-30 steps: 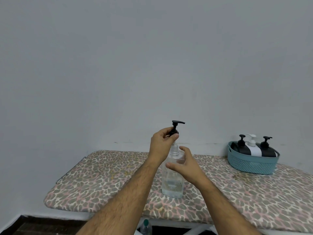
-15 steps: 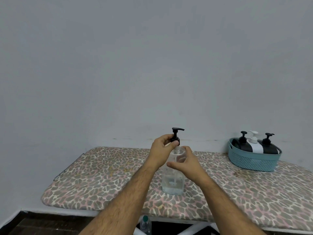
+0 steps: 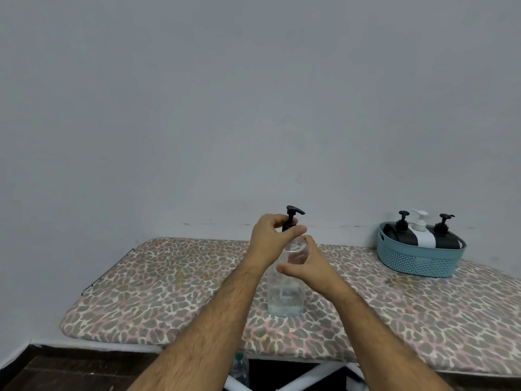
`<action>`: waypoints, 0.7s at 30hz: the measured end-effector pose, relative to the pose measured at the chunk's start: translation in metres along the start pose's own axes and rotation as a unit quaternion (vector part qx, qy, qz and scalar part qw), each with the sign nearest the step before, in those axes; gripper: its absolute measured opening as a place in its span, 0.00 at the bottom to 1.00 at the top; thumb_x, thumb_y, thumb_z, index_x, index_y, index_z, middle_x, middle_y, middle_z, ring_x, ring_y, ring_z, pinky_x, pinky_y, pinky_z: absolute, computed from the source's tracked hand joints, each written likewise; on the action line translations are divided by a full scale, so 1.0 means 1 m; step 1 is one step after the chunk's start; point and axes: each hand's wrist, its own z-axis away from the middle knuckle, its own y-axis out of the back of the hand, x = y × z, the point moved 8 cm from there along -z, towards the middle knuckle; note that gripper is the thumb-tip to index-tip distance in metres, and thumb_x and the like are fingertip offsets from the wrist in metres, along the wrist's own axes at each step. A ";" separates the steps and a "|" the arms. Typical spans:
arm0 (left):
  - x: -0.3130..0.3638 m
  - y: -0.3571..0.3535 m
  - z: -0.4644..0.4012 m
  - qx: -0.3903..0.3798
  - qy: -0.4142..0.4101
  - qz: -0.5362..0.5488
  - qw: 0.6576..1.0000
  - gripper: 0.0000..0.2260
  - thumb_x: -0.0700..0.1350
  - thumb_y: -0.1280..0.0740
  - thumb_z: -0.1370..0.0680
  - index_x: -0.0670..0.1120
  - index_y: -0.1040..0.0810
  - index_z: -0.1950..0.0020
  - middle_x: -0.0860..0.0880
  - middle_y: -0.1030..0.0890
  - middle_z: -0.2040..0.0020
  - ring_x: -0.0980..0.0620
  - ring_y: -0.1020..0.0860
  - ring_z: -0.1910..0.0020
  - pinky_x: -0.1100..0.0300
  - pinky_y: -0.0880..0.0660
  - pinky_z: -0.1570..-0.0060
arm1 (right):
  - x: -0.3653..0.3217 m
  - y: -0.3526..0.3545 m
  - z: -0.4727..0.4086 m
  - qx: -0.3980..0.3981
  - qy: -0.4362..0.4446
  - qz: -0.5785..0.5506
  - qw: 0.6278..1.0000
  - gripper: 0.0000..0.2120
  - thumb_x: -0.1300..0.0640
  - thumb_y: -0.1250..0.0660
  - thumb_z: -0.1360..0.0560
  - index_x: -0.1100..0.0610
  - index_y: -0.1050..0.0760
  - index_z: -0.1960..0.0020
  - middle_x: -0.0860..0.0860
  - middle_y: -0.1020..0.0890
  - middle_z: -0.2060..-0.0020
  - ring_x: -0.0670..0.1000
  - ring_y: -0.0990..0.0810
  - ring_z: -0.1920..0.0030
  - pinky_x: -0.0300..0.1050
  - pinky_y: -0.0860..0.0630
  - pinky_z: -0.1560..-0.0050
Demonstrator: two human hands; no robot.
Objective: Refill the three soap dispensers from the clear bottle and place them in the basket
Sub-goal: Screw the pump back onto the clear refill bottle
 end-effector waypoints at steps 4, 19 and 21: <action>-0.004 0.009 0.002 0.037 0.012 0.021 0.999 0.13 0.46 0.21 0.31 0.50 0.18 0.50 0.51 0.15 0.56 0.53 0.17 0.54 0.55 0.20 0.47 | 0.004 0.001 -0.001 0.005 -0.003 -0.005 1.000 0.35 0.52 0.20 0.33 0.45 0.36 0.33 0.52 0.21 0.47 0.47 0.20 0.46 0.47 0.20 0.47; 0.003 0.000 0.004 0.022 0.018 0.002 1.000 0.09 0.48 0.22 0.31 0.47 0.16 0.54 0.52 0.15 0.58 0.56 0.17 0.58 0.58 0.20 0.50 | 0.003 -0.001 0.001 0.011 0.010 -0.008 1.000 0.36 0.53 0.22 0.31 0.42 0.39 0.32 0.52 0.23 0.46 0.45 0.21 0.46 0.43 0.20 0.49; 0.003 0.005 0.005 0.017 0.021 0.029 0.999 0.14 0.44 0.22 0.30 0.46 0.18 0.46 0.51 0.14 0.58 0.54 0.15 0.58 0.57 0.20 0.49 | 0.005 -0.001 0.000 0.015 0.006 -0.012 1.000 0.35 0.53 0.21 0.32 0.44 0.37 0.32 0.53 0.22 0.46 0.46 0.21 0.46 0.45 0.20 0.47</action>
